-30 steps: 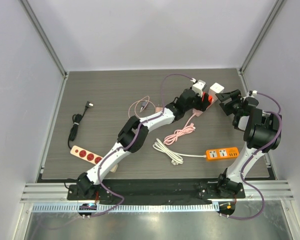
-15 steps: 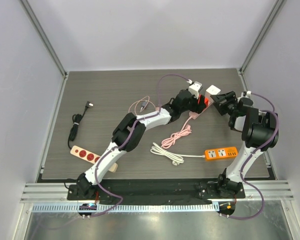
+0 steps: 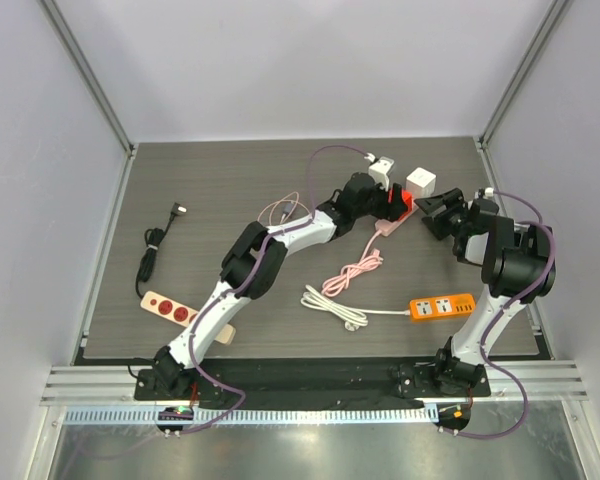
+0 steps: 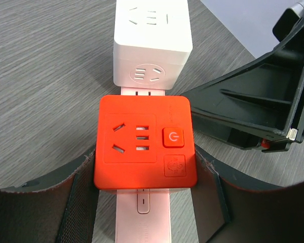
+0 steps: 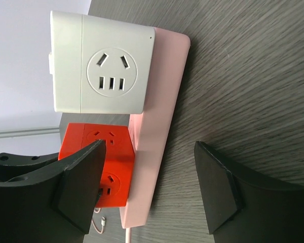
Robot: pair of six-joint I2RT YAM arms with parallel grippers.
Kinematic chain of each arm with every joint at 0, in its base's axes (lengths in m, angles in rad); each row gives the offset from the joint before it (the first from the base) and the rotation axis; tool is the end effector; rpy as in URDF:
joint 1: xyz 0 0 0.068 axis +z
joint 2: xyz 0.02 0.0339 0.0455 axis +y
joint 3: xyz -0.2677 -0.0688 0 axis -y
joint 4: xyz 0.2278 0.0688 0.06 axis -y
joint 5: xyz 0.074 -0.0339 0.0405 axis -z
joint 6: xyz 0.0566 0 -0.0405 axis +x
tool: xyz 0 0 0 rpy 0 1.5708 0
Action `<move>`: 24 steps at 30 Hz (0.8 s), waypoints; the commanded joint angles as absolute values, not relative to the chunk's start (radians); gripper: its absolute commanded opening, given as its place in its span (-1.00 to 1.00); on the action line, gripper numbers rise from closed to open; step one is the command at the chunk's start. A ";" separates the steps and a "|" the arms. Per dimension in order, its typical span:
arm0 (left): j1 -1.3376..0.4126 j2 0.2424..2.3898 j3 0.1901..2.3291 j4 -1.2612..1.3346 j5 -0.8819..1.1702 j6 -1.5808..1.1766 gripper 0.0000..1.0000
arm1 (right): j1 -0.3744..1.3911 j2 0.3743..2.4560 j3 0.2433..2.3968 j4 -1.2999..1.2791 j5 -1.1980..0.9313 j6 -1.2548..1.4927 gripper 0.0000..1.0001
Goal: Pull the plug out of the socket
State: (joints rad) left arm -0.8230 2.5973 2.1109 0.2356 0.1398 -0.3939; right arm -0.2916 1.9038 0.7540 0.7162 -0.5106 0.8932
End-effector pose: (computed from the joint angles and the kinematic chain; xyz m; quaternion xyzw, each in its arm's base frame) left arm 0.4052 -0.4485 0.1664 0.2096 0.7609 -0.3949 0.4703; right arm 0.3598 -0.0791 0.1313 0.3424 0.7523 0.3576 0.4346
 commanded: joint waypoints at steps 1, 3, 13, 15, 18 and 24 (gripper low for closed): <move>-0.813 2.526 2.117 0.258 0.176 -0.405 -1.00 | -0.290 1.878 0.770 0.733 -0.495 0.887 0.53; -0.813 2.519 2.114 0.258 0.186 -0.403 -1.00 | -0.288 1.887 0.762 0.767 -0.502 0.919 0.53; -0.813 2.503 2.115 0.296 0.206 -0.449 -0.99 | -0.267 1.947 0.770 0.811 -0.500 0.991 0.19; -0.813 2.502 2.120 0.298 0.210 -0.456 -0.99 | -0.258 1.953 0.782 0.798 -0.500 1.005 0.08; -0.813 2.499 2.126 0.288 0.215 -0.454 -1.00 | -0.250 1.953 0.802 0.743 -0.477 0.988 0.08; -0.813 2.490 2.115 0.291 0.236 -0.463 -0.99 | -0.241 1.988 0.836 0.738 -0.472 0.989 0.10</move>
